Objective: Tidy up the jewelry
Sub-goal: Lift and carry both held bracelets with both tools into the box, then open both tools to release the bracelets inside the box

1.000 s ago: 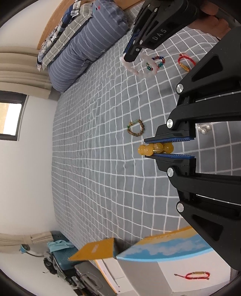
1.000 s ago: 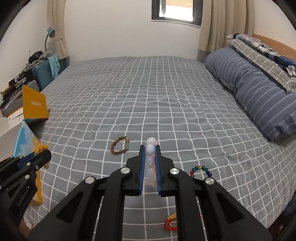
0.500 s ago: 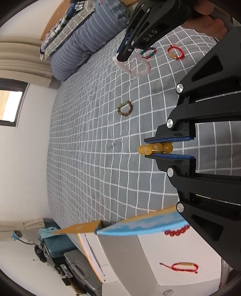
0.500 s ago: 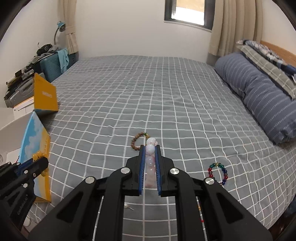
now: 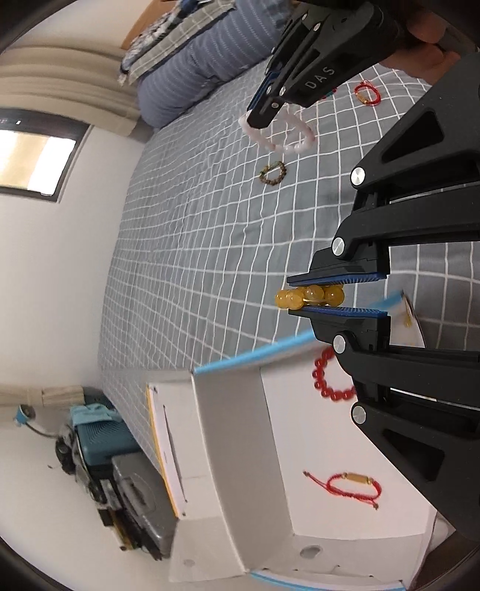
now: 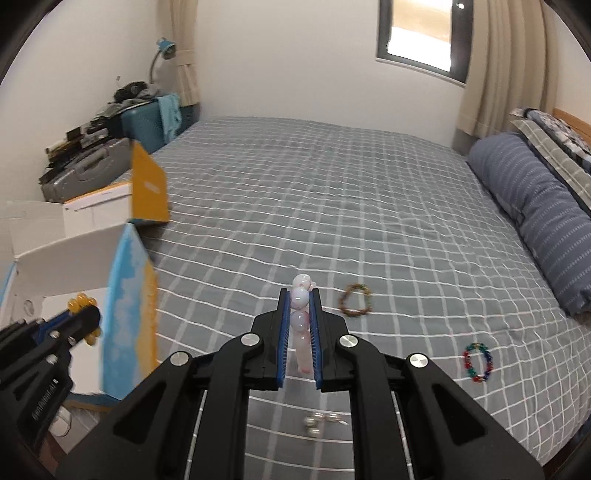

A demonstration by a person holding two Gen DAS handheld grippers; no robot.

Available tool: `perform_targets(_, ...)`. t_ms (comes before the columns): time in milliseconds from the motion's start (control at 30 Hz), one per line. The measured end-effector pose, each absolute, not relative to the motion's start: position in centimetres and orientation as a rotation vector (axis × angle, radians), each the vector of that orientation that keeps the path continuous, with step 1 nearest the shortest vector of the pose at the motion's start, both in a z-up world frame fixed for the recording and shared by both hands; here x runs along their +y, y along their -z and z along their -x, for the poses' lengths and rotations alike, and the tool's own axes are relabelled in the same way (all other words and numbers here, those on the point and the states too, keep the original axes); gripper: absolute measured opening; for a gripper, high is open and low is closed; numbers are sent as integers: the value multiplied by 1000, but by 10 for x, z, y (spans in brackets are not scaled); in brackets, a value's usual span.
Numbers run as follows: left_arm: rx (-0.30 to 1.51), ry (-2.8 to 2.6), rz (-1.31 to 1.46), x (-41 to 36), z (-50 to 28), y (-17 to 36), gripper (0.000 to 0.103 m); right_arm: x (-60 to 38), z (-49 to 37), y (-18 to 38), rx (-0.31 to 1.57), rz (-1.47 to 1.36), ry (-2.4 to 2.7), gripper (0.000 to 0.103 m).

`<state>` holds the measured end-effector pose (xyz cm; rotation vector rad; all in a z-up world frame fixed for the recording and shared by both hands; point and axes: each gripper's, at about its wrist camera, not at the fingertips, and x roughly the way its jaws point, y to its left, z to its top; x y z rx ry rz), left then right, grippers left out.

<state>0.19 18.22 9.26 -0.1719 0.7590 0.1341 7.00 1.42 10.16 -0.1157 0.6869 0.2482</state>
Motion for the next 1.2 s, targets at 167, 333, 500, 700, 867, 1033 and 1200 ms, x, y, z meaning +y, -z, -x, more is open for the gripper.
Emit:
perform_targets(167, 740, -204, 169, 212, 13, -105, 10, 51, -61, -116, 662, 131, -308, 10)
perform_targets(333, 711, -299, 191, 256, 29, -122, 10, 93, -54, -129, 647, 139, -370, 10)
perform_targets(500, 708, -377, 234, 301, 43, -126, 10, 144, -44, -140, 639, 149, -442, 10)
perform_targets(700, 717, -447, 263, 341, 62, -125, 10, 204, -30, -141, 641, 201, -512, 10)
perform_targets(867, 728, -493, 284, 365, 72, -114, 10, 239, -22, -130, 663, 224, -548, 10)
perform_targets(1033, 767, -509, 309, 380, 73, -91, 10, 259, -19, -108, 706, 249, -563, 10)
perform_targets(1200, 815, -510, 320, 387, 70, -70, 10, 264, -24, -81, 771, 254, -566, 10)
